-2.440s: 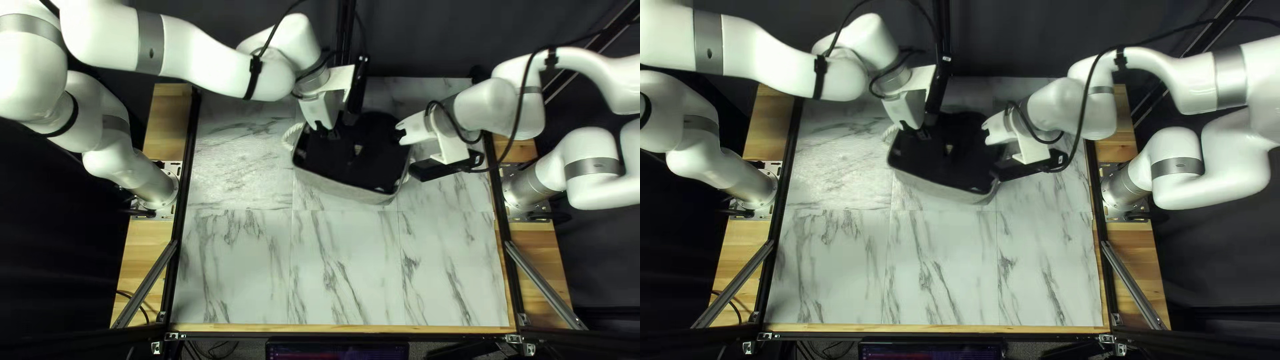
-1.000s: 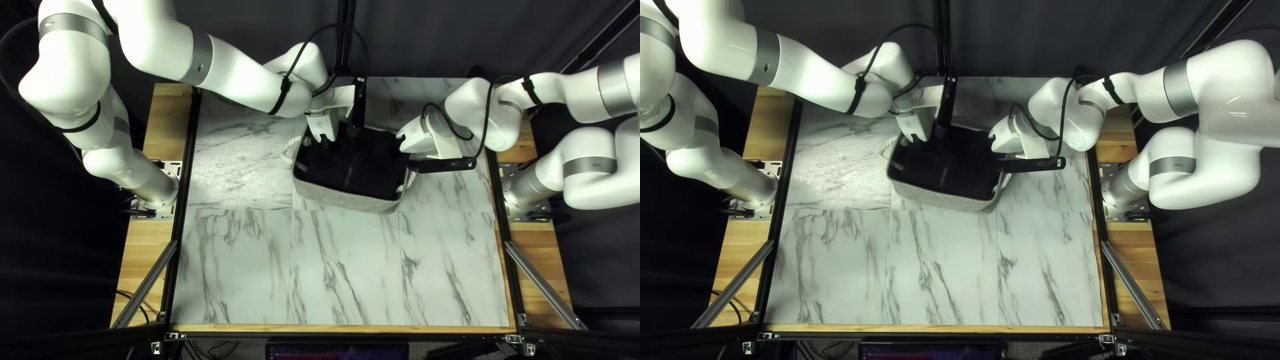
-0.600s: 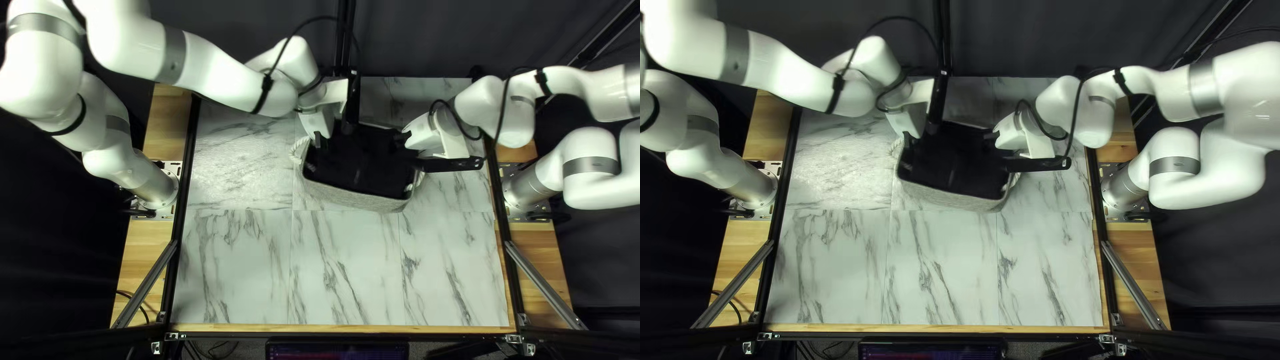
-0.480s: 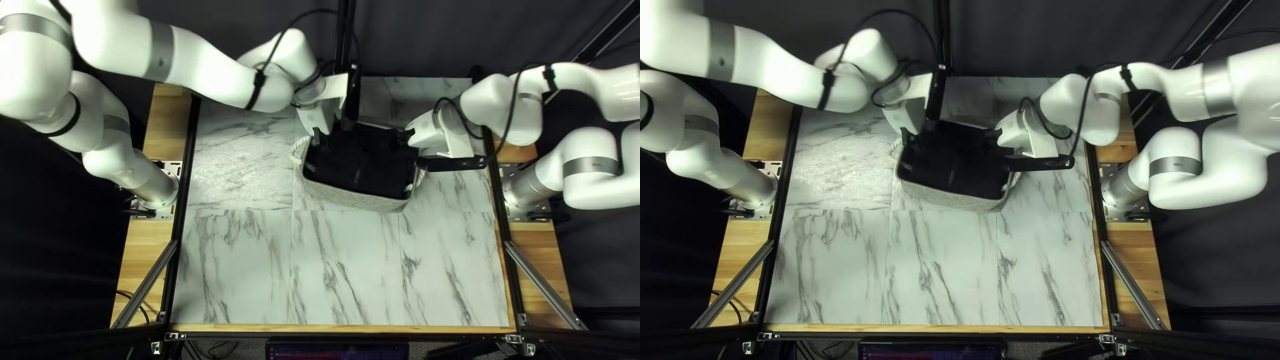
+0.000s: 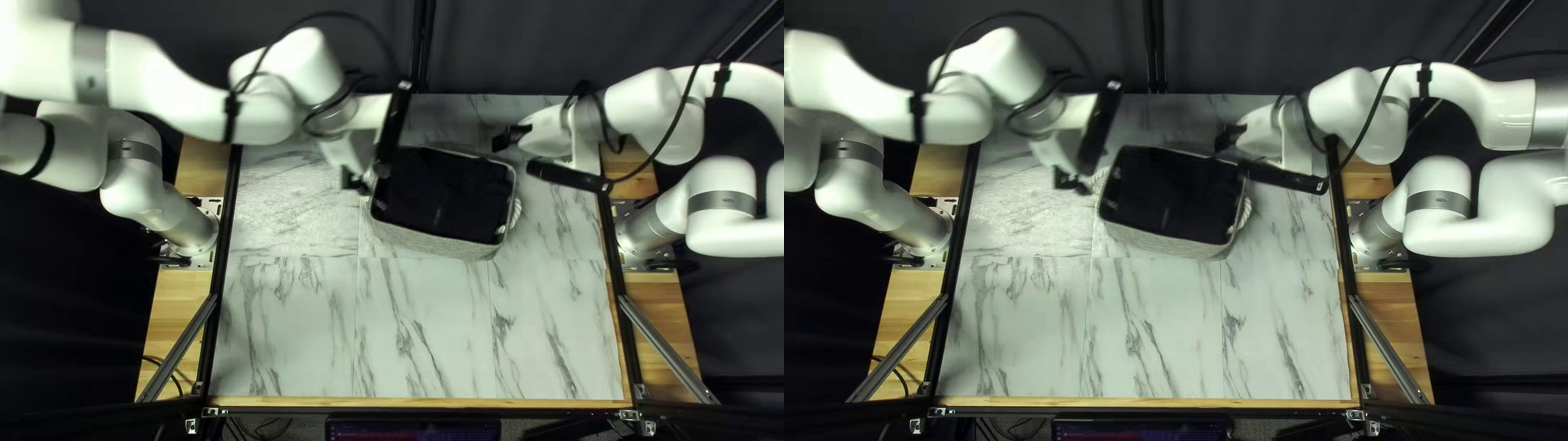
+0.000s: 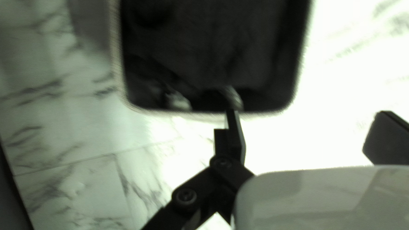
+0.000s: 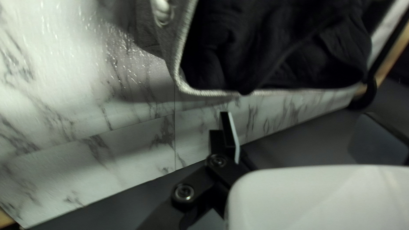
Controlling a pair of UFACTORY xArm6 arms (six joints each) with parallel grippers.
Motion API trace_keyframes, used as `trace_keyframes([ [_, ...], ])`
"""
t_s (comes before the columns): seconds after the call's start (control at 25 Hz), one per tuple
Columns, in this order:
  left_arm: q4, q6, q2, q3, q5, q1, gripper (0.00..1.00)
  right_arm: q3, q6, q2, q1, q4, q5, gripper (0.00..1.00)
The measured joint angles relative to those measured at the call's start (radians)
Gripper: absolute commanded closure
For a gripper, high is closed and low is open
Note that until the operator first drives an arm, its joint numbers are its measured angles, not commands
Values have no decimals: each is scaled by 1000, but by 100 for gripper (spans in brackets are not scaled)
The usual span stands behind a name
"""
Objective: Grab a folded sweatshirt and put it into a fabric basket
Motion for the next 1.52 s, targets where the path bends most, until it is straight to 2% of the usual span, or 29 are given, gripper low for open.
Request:
trace_keyframes([
  [0.2,89,-133,-87,62,19,-184,0,-47,-41,-5,-85,206,35,0],
  [0.36,164,-265,-119,74,36,-332,0,-108,-105,12,-203,359,95,0],
  [0.48,214,-353,-116,74,44,-440,0,-176,-119,38,-274,412,163,0],
  [0.64,249,-401,-93,64,61,-534,0,-240,-88,61,-321,431,242,0],
  [0.8,257,-412,-80,55,67,-564,0,-272,-38,70,-308,408,284,0],
  [1.52,258,-413,-80,55,67,-565,0,-273,-34,71,-307,406,287,0],
])
